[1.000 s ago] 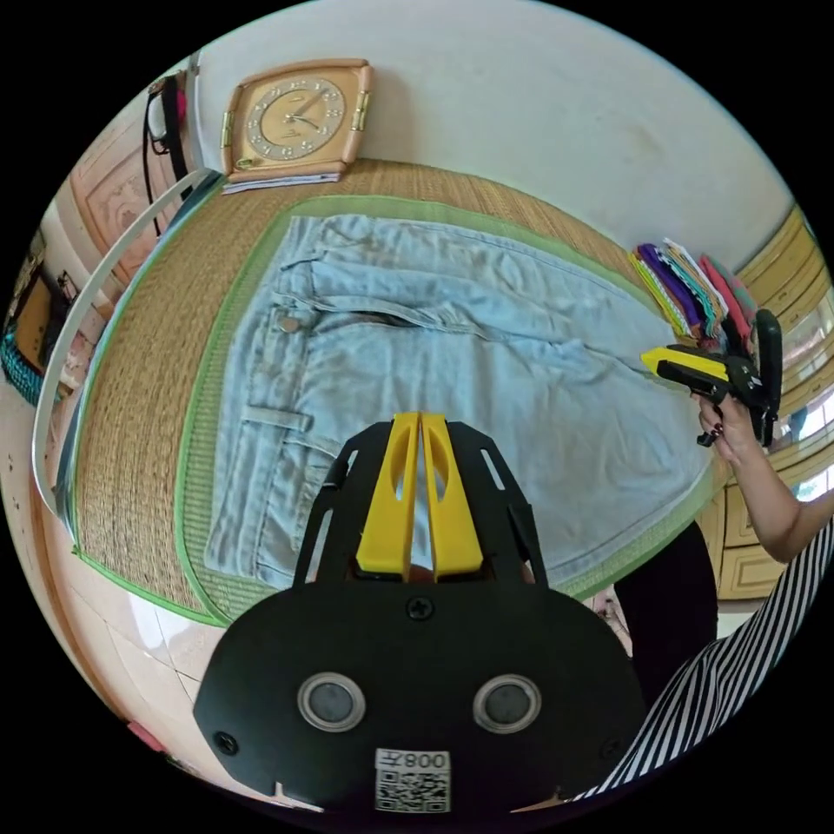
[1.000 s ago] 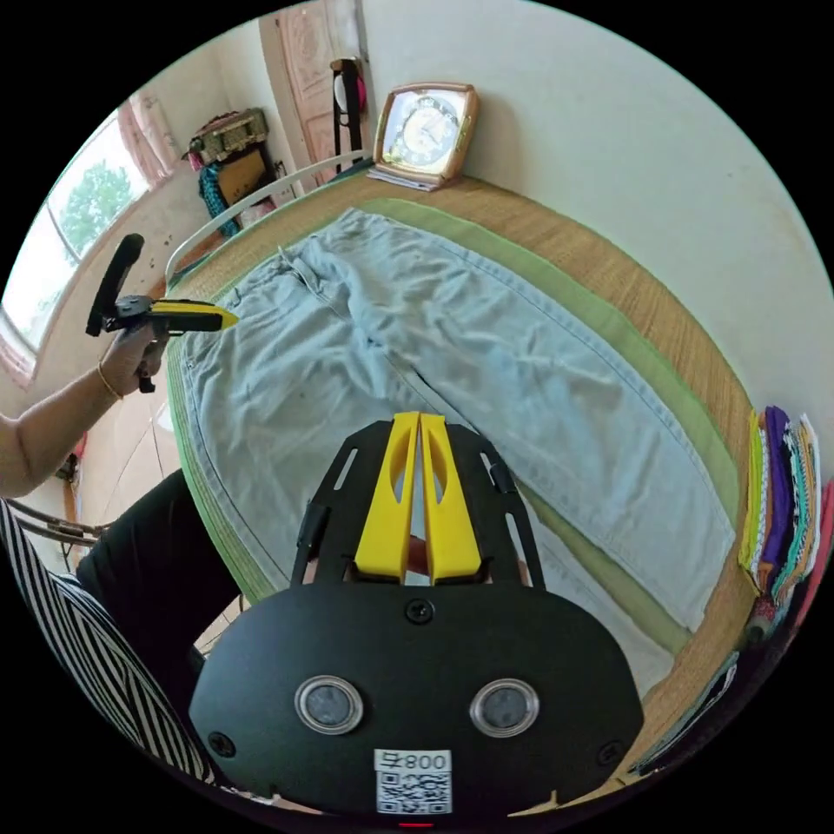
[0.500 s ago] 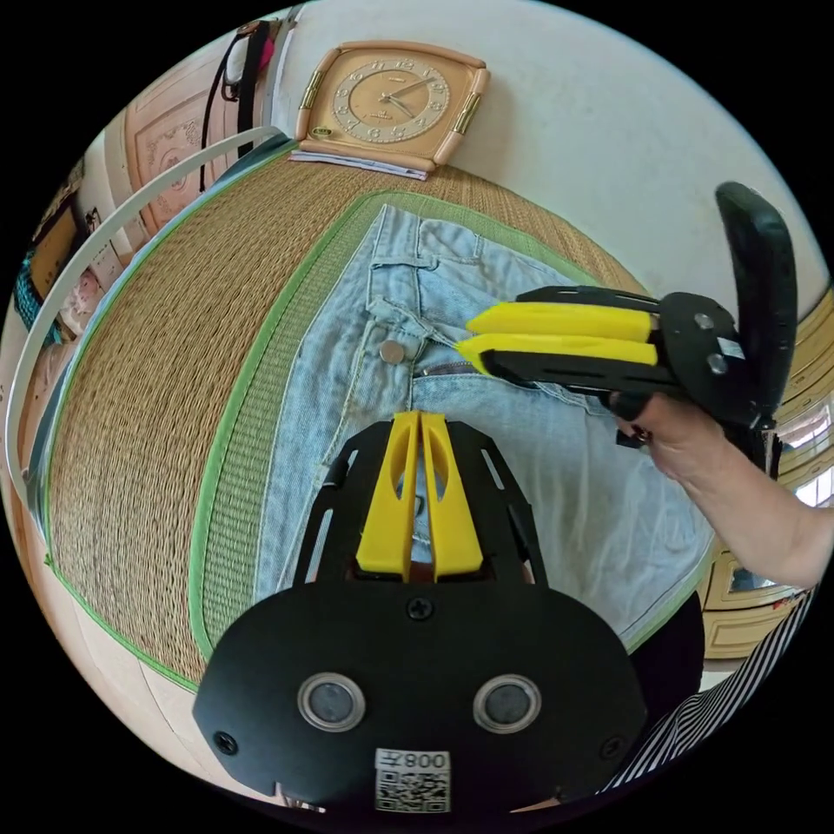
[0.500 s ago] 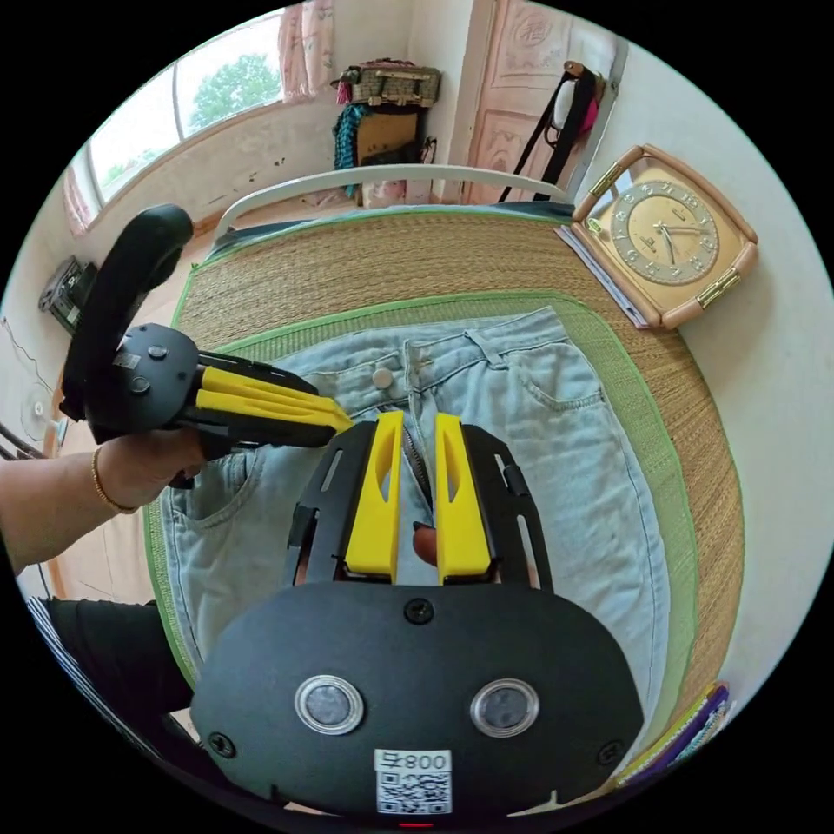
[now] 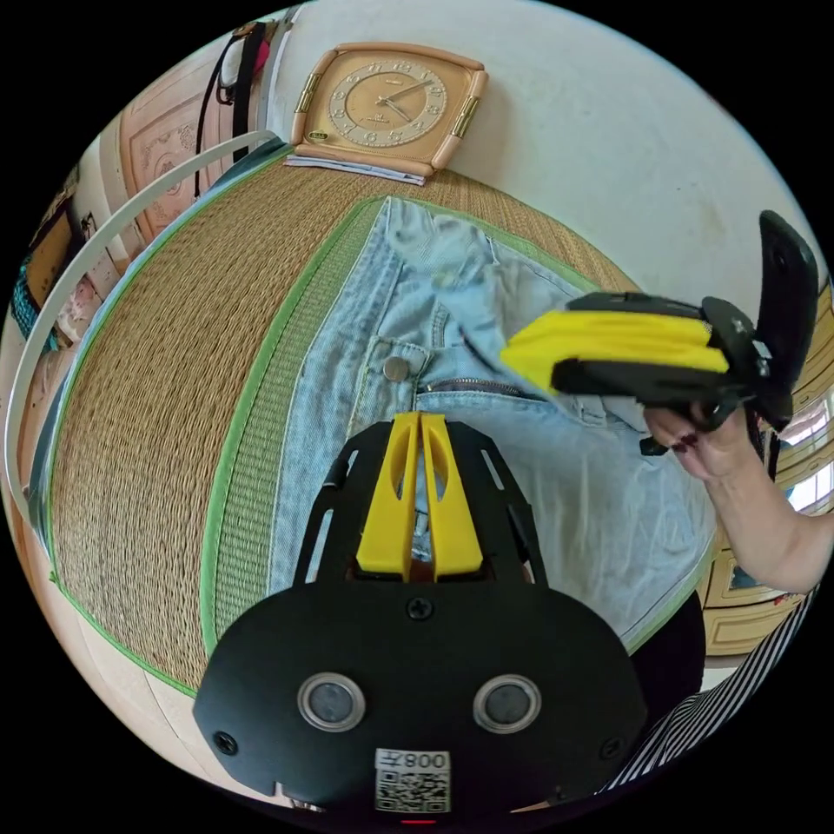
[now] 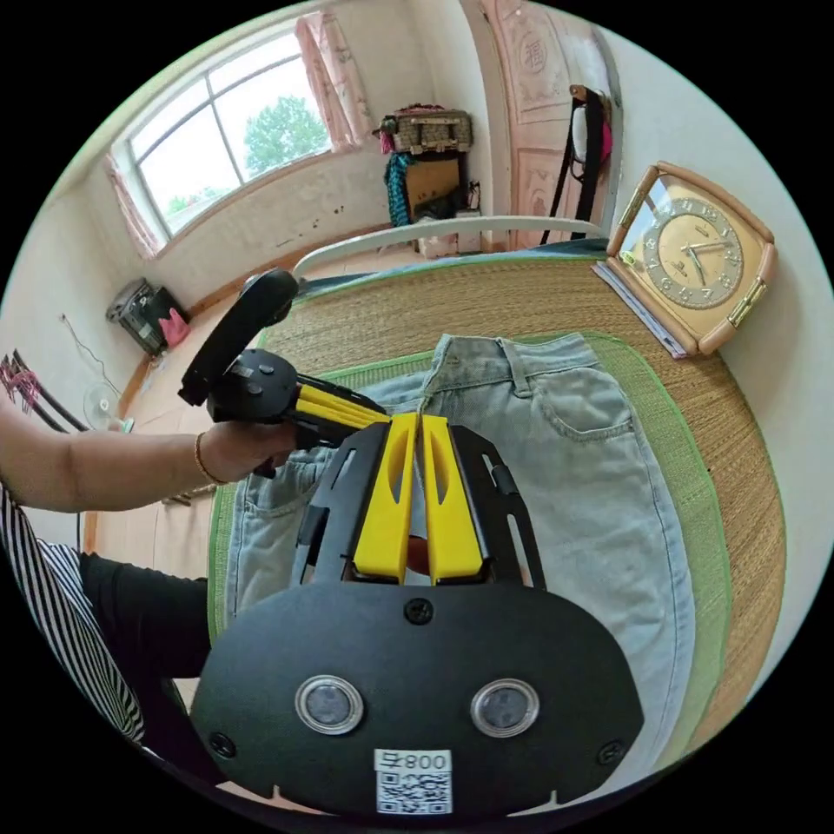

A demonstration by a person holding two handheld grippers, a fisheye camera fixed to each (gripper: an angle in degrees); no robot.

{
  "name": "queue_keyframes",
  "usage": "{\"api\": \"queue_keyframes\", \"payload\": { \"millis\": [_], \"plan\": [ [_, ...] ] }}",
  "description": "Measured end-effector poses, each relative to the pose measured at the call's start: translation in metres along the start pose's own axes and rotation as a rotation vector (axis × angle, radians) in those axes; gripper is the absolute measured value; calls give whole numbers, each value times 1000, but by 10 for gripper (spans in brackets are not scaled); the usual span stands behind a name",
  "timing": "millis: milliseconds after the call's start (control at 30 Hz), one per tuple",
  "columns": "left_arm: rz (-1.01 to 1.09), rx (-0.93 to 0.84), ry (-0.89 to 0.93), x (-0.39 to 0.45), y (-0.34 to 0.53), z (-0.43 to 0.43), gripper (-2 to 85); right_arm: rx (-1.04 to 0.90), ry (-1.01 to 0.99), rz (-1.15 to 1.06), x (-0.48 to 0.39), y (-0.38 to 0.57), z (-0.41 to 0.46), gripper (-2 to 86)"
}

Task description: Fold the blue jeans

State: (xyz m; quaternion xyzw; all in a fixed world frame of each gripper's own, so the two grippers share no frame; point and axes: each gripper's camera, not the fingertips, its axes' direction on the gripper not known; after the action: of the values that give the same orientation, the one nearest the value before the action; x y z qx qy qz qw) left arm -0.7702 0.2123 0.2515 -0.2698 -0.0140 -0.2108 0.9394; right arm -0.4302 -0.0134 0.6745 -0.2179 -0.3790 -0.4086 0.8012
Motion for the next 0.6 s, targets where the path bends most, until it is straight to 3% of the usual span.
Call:
{"api": "queue_keyframes", "payload": {
  "millis": [67,167,333,600],
  "plan": [
    [-24,77,-1,-3,9,-20,2,-81,18,-7,-5,1,29,5],
    [8,164,30,1,10,-41,1,-56,-22,62,4,7,38,5],
    [56,-23,-36,2,-19,-1,1,-43,-8,79,12,11,24,4],
    [70,1,3,-8,-16,5,1,-67,65,240,46,63,-1,-3]
  ]
}}
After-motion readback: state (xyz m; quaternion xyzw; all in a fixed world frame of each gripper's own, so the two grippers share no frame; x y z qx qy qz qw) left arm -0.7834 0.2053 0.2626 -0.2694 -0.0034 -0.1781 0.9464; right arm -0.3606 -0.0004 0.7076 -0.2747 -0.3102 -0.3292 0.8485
